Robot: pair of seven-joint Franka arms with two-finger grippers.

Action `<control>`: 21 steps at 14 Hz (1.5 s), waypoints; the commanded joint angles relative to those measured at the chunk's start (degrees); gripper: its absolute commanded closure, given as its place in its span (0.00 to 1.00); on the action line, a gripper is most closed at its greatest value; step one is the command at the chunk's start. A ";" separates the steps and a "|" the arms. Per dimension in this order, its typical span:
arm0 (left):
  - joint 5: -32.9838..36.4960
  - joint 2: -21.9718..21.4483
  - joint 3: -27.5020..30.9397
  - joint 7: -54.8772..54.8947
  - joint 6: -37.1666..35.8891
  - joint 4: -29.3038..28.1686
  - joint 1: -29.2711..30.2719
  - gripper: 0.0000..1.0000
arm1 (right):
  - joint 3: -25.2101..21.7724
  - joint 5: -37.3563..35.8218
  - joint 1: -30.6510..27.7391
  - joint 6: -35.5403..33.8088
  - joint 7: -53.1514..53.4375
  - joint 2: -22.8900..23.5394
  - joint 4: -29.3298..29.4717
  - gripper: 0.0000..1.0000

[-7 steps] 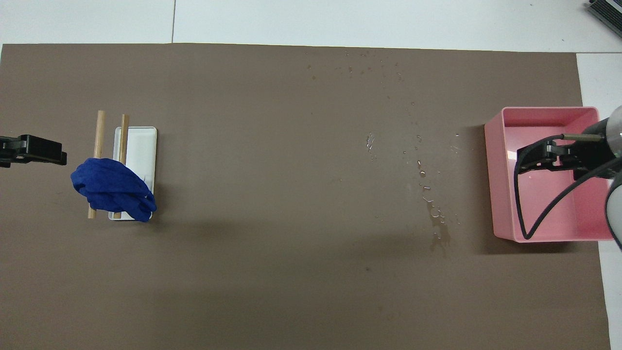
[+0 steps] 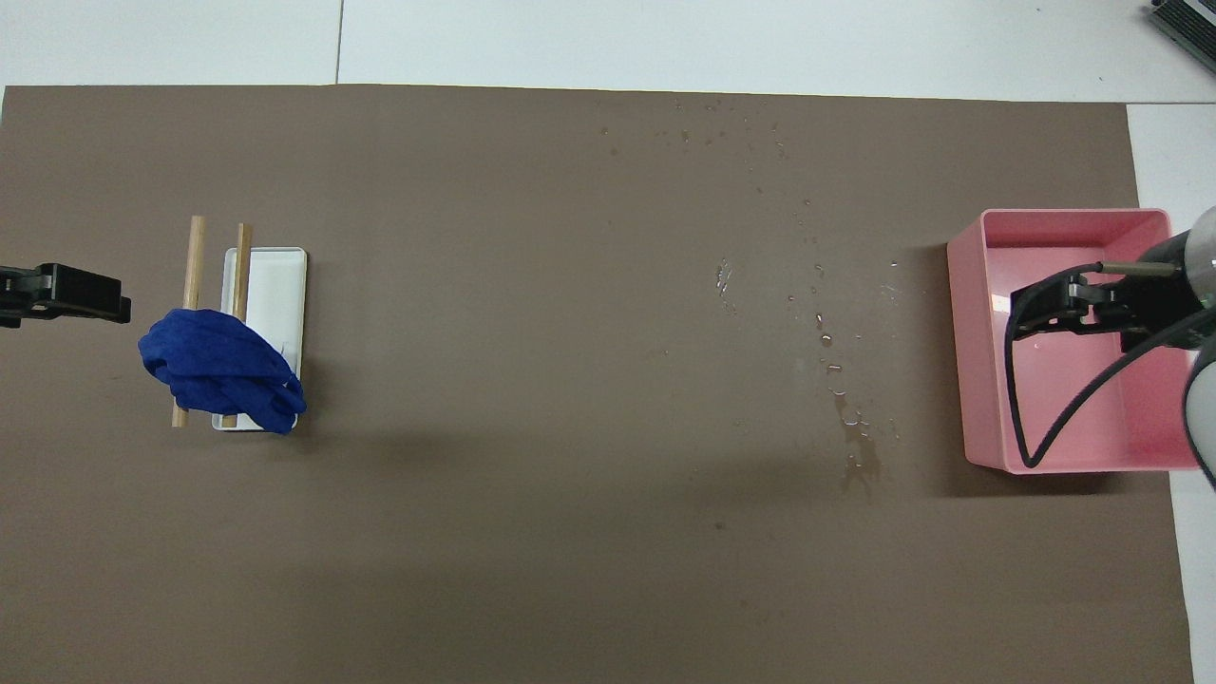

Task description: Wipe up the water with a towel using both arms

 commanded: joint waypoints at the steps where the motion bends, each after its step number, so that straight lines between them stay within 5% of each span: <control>1: 0.81 -1.05 0.38 0.01 1.23 -1.83 -0.70 0.00 | 0.01 0.06 -0.45 0.75 -0.99 -1.02 -1.10 0.00; 9: 1.07 -2.46 0.47 -6.30 0.96 -4.38 0.17 0.00 | 0.01 0.06 -2.30 -5.47 -0.72 -2.51 -1.28 0.00; 13: 0.99 -2.46 0.90 -11.57 2.19 -4.46 0.27 0.00 | 0.54 0.06 -1.51 -0.93 -1.17 -2.61 -1.63 0.00; 21: 0.99 -6.85 0.73 -58.39 20.20 -22.91 0.18 0.00 | 0.80 0.58 -1.51 -1.10 0.07 2.41 5.58 0.00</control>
